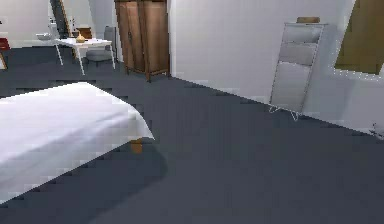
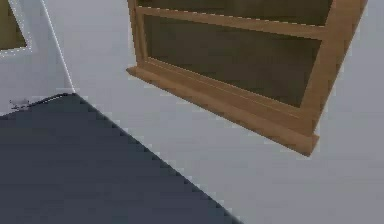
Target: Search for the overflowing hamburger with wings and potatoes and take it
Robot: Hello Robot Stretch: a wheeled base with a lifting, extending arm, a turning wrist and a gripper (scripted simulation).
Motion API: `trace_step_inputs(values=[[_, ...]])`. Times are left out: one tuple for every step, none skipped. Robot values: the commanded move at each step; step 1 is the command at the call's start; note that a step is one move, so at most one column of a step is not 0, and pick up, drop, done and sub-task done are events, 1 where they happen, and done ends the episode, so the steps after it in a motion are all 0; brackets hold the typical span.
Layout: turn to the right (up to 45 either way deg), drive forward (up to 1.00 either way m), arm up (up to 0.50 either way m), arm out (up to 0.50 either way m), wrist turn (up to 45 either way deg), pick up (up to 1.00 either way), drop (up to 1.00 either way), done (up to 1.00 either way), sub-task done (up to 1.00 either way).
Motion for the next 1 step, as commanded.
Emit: trace_step_inputs(values=[[0.0, 1.00, 0.00, 0.00, 0.0, 0.00, 0.00, 0.00, 0.00]])
